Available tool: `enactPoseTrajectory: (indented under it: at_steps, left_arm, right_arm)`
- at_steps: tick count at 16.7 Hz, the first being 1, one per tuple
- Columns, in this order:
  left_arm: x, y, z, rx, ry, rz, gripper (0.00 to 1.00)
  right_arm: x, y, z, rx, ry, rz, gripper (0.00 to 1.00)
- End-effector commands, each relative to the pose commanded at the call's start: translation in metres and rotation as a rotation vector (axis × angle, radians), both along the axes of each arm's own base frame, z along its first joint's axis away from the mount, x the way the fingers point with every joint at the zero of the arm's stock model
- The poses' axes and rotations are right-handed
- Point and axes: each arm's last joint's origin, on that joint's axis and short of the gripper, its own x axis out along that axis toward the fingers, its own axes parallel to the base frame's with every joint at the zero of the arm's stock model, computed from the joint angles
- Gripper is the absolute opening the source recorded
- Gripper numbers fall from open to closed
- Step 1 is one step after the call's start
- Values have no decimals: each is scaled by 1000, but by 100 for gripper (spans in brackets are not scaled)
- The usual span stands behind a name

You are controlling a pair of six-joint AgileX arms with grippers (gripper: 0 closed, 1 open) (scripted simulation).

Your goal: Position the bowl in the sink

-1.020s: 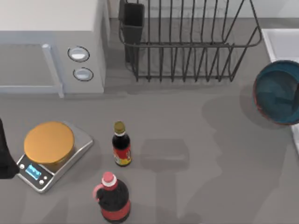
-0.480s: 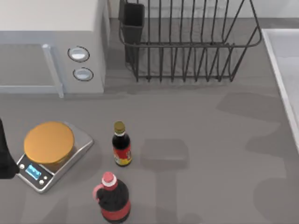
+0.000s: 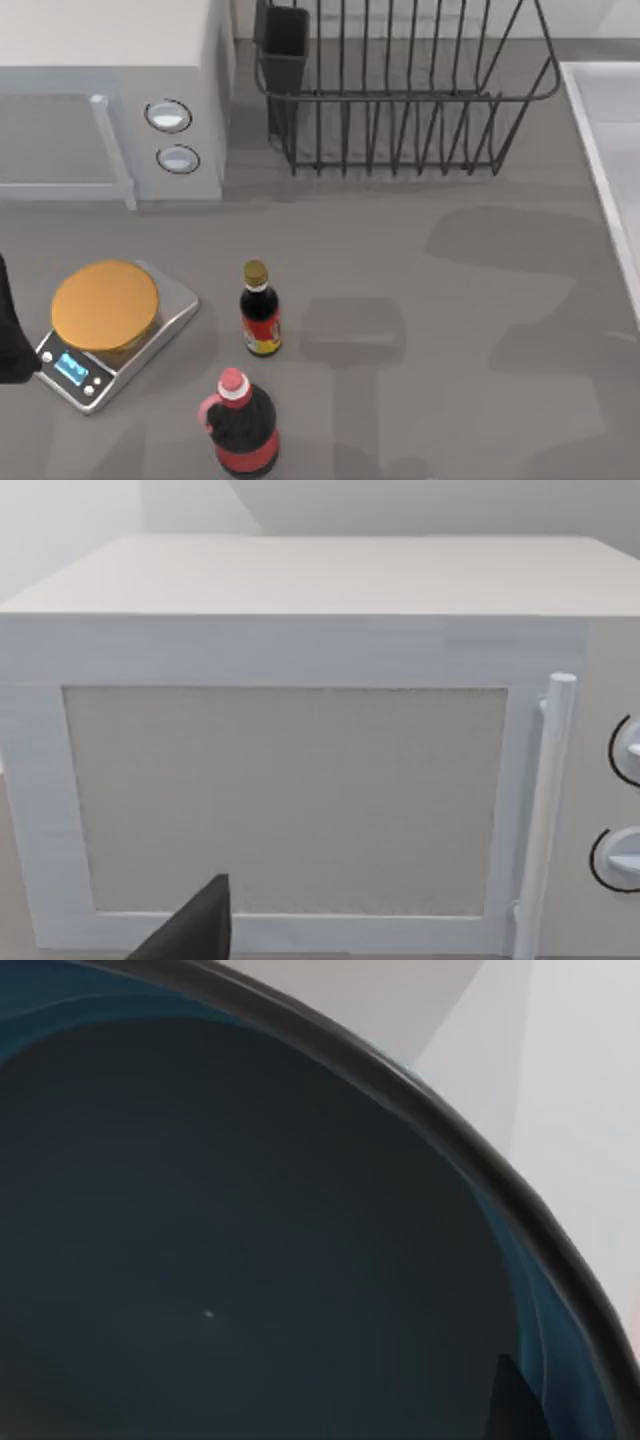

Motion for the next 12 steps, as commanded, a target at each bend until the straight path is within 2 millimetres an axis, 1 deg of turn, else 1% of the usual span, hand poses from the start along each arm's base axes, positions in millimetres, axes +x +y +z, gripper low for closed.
enactPoseTrajectory:
  at_steps: [4, 6, 8, 12]
  left_arm:
    - [0, 0, 0, 0, 0, 0, 100]
    - [0, 0, 0, 0, 0, 0, 100]
    - [0, 0, 0, 0, 0, 0, 100]
    - [0, 0, 0, 0, 0, 0, 100]
  right_arm:
    - [2, 0, -4, 4, 4, 4, 0]
    - [6, -3, -15, 6, 7, 5, 0]
    - [11, -6, -35, 8, 12, 4, 0]
    - [14, -10, -88, -2, -1, 2, 0]
